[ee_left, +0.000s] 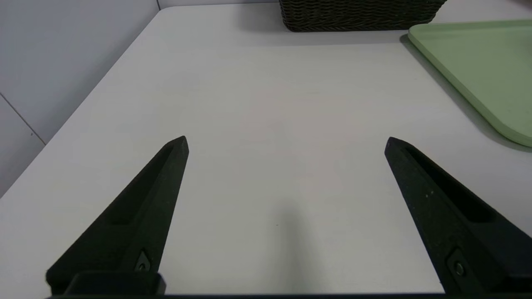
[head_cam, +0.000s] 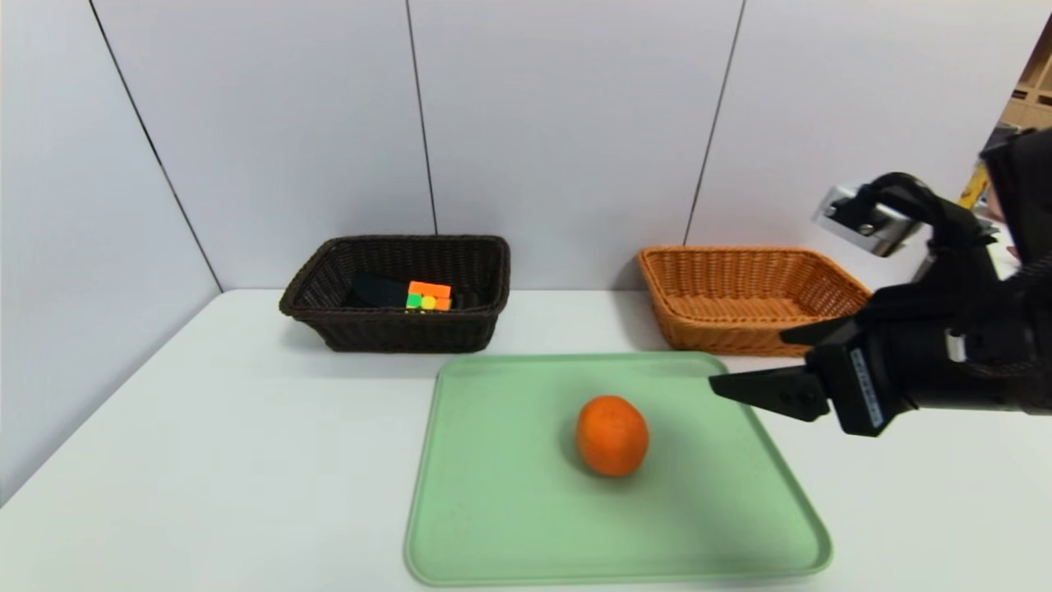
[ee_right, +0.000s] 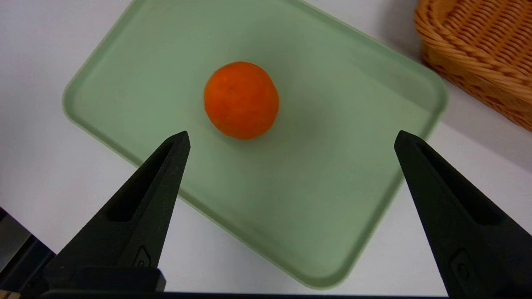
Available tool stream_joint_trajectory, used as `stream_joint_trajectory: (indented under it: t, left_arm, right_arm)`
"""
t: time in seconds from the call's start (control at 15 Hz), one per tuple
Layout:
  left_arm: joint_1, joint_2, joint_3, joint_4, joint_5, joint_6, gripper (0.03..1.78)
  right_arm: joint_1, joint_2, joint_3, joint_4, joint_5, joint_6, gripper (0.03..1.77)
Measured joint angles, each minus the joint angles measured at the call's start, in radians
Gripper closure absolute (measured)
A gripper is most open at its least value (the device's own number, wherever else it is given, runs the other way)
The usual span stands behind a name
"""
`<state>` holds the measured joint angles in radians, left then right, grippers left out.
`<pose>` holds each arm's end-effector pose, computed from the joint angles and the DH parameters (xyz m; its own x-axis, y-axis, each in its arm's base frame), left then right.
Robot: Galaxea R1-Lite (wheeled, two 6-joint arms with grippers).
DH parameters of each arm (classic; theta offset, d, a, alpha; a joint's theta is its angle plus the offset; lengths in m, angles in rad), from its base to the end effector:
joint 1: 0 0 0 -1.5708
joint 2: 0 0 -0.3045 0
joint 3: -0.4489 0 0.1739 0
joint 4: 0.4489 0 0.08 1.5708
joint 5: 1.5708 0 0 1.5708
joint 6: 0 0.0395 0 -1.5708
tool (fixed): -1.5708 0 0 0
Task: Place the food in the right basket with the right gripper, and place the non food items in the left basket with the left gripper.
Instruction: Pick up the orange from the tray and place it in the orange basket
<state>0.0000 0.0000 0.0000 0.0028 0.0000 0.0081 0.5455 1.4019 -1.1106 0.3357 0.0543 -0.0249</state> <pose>-0.0283 0.0000 0.0751 1.0000 0.0000 -0.0028 0.0000 1.0000 0.0081 0.1846 0.1146 0.2574 0.6631 0.4659 -0.5859 -0.5680 0.8230 0.0117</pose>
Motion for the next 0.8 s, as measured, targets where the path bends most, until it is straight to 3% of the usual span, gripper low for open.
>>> stream_joint_trajectory:
  t: [0.27, 0.8]
  left_arm:
    - [0.000, 0.000, 0.000, 0.000, 0.000, 0.000, 0.12]
    - [0.000, 0.000, 0.000, -0.001, 0.000, 0.000, 0.12]
  right_arm:
    - [0.076, 0.147, -0.129, 0.062, 0.001, 0.000, 0.10]
    - [0.112, 0.375, -0.300, 0.213, -0.004, 0.003, 0.10]
